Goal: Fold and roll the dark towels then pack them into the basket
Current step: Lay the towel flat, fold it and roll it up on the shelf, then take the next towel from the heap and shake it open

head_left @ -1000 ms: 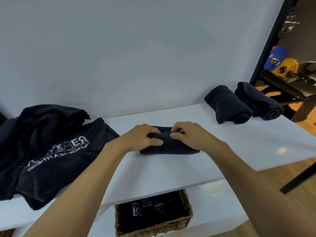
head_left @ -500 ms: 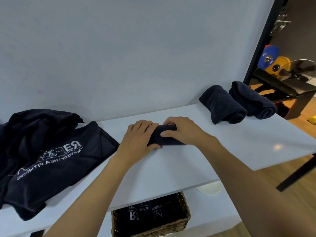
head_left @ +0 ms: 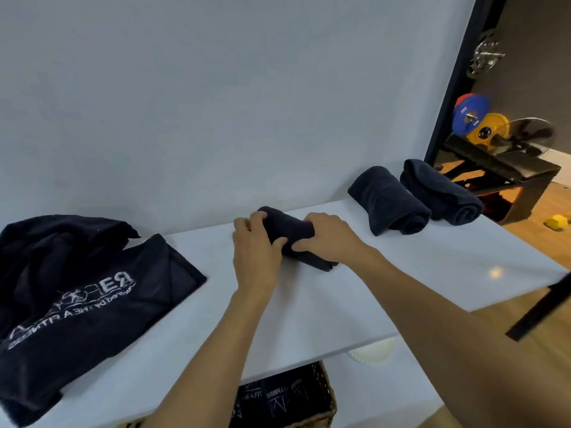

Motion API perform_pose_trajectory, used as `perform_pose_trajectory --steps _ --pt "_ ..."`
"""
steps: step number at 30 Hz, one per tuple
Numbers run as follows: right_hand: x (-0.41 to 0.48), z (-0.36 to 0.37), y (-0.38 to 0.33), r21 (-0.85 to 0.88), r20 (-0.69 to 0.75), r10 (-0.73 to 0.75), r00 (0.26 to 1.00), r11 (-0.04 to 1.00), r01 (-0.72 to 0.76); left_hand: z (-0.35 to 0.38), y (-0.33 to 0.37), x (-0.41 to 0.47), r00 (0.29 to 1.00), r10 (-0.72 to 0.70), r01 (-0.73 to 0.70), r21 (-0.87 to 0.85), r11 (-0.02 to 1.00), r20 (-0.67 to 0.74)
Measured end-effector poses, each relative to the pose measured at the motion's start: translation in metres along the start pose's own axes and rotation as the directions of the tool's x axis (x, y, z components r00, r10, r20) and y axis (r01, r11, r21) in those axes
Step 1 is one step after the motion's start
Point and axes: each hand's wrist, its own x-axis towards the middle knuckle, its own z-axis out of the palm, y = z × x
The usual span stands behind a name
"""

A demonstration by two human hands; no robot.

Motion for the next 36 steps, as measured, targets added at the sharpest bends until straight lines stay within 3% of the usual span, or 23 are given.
perform_pose_trajectory --steps 2,6,13,18,22,29,33,36 --pt "-0.001 -0.008 0.008 0.155 0.031 0.078 0.996 0.984 -0.082 0.02 0.012 -0.01 0.994 -0.081 0.092 -0.186 0.978 0.069" --pt "0.006 -0.027 0.029 0.291 -0.073 0.173 0.982 0.946 -0.145 0.051 0.047 -0.008 0.984 -0.036 0.104 -0.399 0.911 0.174" --pt "0.028 -0.063 0.064 0.052 -0.274 0.263 0.925 0.964 -0.259 0.095 0.107 0.018 0.93 0.064 0.128 -0.483 0.866 0.361" --pt "0.032 -0.064 0.082 -0.223 -0.322 0.216 0.922 0.929 -0.296 0.126 0.112 0.026 0.896 0.059 0.147 -0.42 0.895 0.44" --pt "0.036 -0.068 0.09 -0.505 -0.391 0.084 0.916 0.813 -0.29 0.14 0.114 0.03 0.904 0.079 0.124 -0.433 0.893 0.42" --pt "0.039 -0.069 0.096 -0.403 -0.397 0.085 0.914 0.879 -0.257 0.142 0.114 0.034 0.892 0.013 0.258 -0.533 0.806 0.451" --pt "0.038 -0.066 0.094 -0.451 -0.399 0.09 0.913 0.847 -0.281 0.14 0.107 0.041 0.905 0.073 0.036 -0.247 0.968 0.419" --pt "0.038 -0.061 0.084 -0.54 -0.454 0.02 0.891 0.789 -0.293 0.13 0.101 0.042 0.902 0.13 -0.061 -0.178 0.982 0.412"
